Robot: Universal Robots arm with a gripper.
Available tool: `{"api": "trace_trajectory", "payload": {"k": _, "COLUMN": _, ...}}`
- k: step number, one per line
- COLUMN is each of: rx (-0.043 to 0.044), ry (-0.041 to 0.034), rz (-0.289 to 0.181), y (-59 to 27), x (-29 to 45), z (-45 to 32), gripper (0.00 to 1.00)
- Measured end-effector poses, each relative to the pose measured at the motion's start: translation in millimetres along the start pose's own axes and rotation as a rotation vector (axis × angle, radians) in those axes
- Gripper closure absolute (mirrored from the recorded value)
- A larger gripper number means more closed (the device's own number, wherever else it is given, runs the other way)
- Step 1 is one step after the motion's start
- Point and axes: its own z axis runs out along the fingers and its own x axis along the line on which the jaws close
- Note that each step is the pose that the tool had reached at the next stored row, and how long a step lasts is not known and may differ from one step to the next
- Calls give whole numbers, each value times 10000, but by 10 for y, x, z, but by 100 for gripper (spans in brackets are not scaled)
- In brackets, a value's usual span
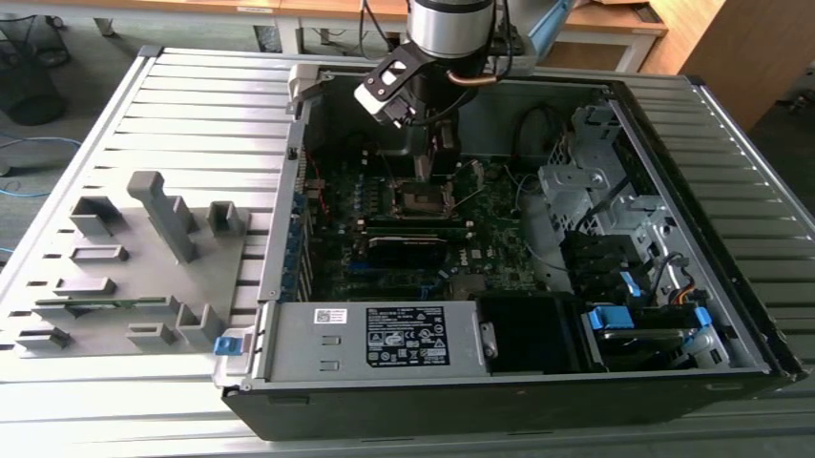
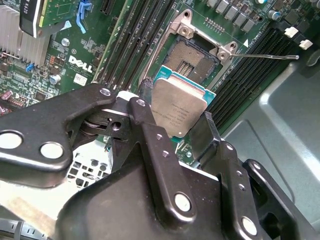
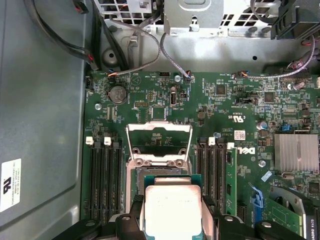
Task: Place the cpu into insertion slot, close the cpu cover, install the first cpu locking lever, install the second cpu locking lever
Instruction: 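Place the cpu into insertion slot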
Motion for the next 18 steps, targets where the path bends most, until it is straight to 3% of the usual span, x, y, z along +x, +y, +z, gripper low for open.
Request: {"api": "trace_trajectory", "payload": {"k": 18, "rx": -3, "ry": 4, "rz": 1, "y": -2, "x": 1, "z": 34, "gripper": 46}}
